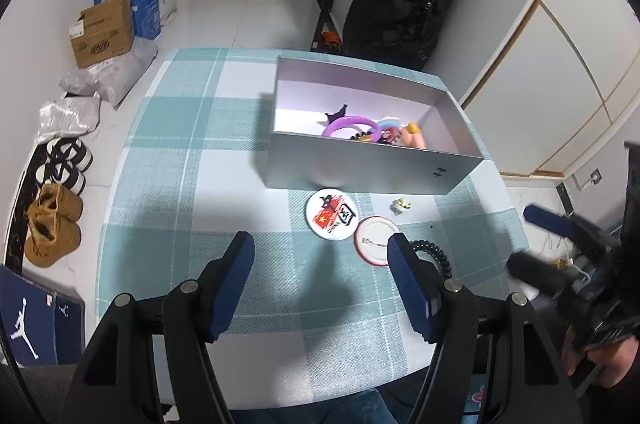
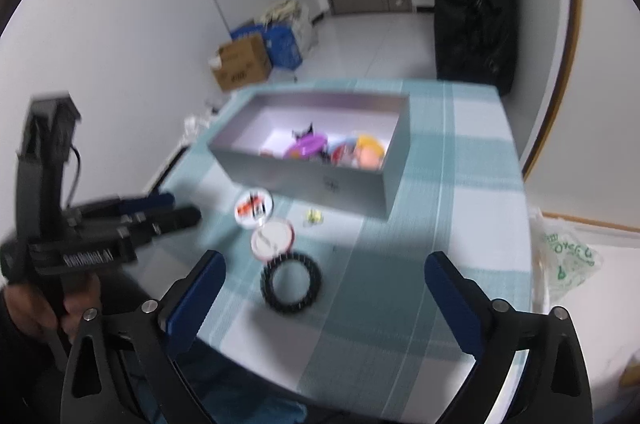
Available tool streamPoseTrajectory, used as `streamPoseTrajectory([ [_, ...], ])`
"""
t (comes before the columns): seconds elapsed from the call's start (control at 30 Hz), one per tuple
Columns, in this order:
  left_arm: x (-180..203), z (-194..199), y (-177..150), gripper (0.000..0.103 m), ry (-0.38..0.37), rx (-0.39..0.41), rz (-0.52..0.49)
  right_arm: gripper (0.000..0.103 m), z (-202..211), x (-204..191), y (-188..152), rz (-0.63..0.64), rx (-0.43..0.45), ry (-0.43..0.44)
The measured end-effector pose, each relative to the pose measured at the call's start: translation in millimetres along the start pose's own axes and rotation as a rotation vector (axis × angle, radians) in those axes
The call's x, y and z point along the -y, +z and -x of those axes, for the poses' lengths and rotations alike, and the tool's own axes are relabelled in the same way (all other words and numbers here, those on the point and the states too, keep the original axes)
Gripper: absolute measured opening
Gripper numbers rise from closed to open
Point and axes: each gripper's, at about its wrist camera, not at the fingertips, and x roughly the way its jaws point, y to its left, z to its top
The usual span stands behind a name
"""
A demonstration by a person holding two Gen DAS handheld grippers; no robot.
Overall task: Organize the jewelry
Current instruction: 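Lift both open tools out of the box, then grasp the black beaded bracelet with the right tool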
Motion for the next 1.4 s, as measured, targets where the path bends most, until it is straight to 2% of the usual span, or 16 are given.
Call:
streamPoseTrajectory([
  [0.27, -4, 1, -2, 0.065, -0.011, -0.005, 0.018, 0.101, -27, -22, -16, 0.119, -0.101, -0.052],
  [0.53, -11, 4, -2, 0.065, -0.013, 0.003, 0.032, 0.1, -41, -35, -17, 0.175, -0.131, -0.088],
  [0.73, -14, 3, -1, 0.065, -0.031, -0.009, 0.051, 0.096, -50, -40, -16, 0.19, -0.147, -0.1],
  [0.83, -12, 2, -1, 0.065, -0.028, -0.011, 0.04, 0.088, -50, -42, -16, 0.207, -0.142, -0.105],
  [0.97, -9, 1, -1, 0.065, -0.035, -0.019, 0.02, 0.07, -57, -40, -17, 0.199, -0.17, -0.117],
  [1.23, -12, -3, 0, 0.065, -0.043, -0.041, 0.039, 0.059, -62, -43, -17, 0.211, -0.185, -0.11],
  [1.4, -9, -6, 0, 0.065, -0.043, -0.05, 0.033, 0.047, -62, -46, -16, 0.224, -0.192, -0.101],
])
